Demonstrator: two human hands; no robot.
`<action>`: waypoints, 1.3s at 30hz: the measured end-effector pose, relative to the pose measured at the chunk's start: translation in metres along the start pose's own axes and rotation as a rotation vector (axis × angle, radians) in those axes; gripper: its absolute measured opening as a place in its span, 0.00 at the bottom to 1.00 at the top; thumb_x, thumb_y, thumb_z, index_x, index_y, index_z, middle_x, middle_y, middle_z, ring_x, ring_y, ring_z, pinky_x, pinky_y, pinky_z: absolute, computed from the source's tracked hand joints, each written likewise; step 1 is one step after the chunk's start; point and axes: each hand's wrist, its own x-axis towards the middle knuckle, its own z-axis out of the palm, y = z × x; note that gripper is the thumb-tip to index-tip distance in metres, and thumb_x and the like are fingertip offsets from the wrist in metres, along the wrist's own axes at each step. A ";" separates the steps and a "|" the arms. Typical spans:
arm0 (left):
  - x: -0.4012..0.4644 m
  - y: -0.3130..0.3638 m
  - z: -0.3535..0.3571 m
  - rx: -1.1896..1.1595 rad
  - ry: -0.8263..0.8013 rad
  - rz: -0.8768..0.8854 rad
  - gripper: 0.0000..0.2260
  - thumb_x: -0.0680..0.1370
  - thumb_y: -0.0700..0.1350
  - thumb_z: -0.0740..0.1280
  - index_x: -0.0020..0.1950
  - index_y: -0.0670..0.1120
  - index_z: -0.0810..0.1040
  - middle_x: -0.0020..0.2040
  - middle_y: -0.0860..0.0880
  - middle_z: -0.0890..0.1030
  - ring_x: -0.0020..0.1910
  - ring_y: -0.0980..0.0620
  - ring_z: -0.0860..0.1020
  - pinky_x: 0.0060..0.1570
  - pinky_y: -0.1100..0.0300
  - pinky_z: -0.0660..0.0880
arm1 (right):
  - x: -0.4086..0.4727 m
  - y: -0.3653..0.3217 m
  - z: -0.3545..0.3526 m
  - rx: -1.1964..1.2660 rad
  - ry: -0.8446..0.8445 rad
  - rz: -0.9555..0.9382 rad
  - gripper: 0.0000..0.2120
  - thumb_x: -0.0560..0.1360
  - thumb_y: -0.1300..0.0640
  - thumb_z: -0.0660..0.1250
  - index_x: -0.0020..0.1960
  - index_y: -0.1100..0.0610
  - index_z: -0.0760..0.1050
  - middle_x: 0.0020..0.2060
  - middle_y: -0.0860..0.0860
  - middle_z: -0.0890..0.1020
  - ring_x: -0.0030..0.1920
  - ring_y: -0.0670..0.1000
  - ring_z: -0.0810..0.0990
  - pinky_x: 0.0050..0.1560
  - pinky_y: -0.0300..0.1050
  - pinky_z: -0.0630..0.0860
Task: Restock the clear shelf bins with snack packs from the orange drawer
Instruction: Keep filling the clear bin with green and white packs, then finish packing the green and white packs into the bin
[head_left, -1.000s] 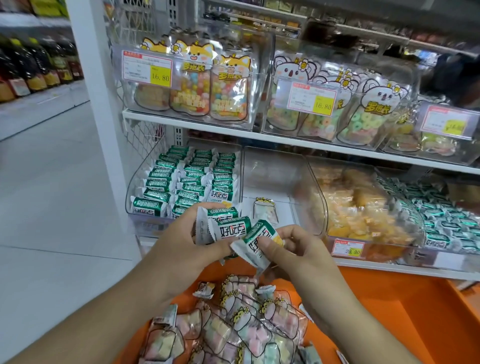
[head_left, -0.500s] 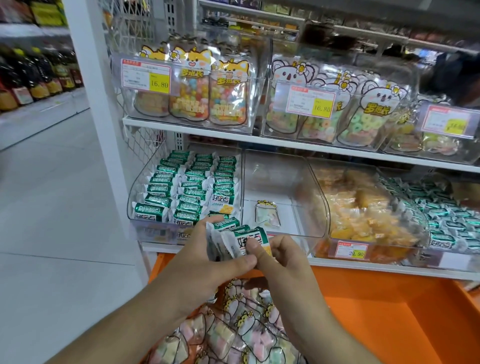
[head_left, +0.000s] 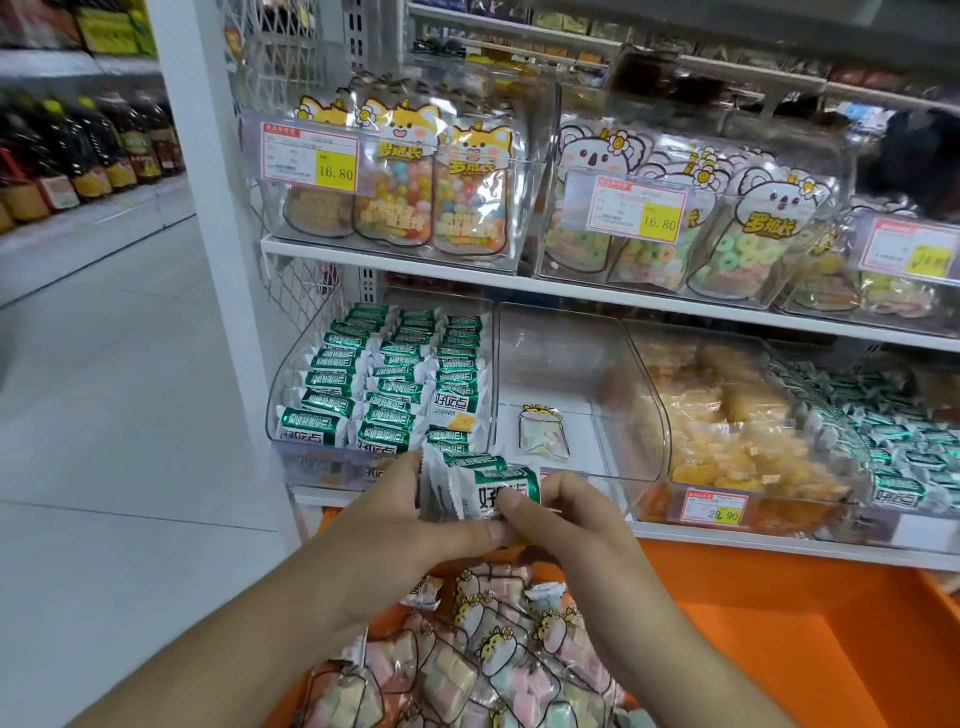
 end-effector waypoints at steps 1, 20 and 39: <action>0.000 -0.001 -0.003 0.013 -0.012 -0.001 0.36 0.61 0.54 0.86 0.67 0.55 0.77 0.58 0.54 0.87 0.59 0.52 0.84 0.68 0.46 0.75 | 0.001 -0.002 -0.004 -0.010 -0.031 0.004 0.20 0.64 0.38 0.79 0.46 0.51 0.79 0.42 0.59 0.77 0.44 0.55 0.80 0.55 0.61 0.77; 0.062 0.038 -0.058 0.743 0.076 0.324 0.36 0.71 0.52 0.82 0.72 0.65 0.66 0.55 0.66 0.82 0.50 0.68 0.81 0.47 0.63 0.82 | 0.102 -0.041 0.001 -0.775 -0.129 -0.333 0.35 0.66 0.40 0.82 0.68 0.36 0.71 0.58 0.37 0.73 0.58 0.37 0.75 0.56 0.33 0.73; 0.127 0.008 -0.067 1.024 0.144 0.221 0.49 0.71 0.66 0.76 0.82 0.65 0.46 0.70 0.50 0.71 0.72 0.41 0.67 0.68 0.39 0.70 | 0.139 -0.016 0.006 -1.300 -0.036 -0.513 0.42 0.73 0.27 0.66 0.79 0.47 0.66 0.68 0.43 0.71 0.70 0.48 0.61 0.74 0.48 0.55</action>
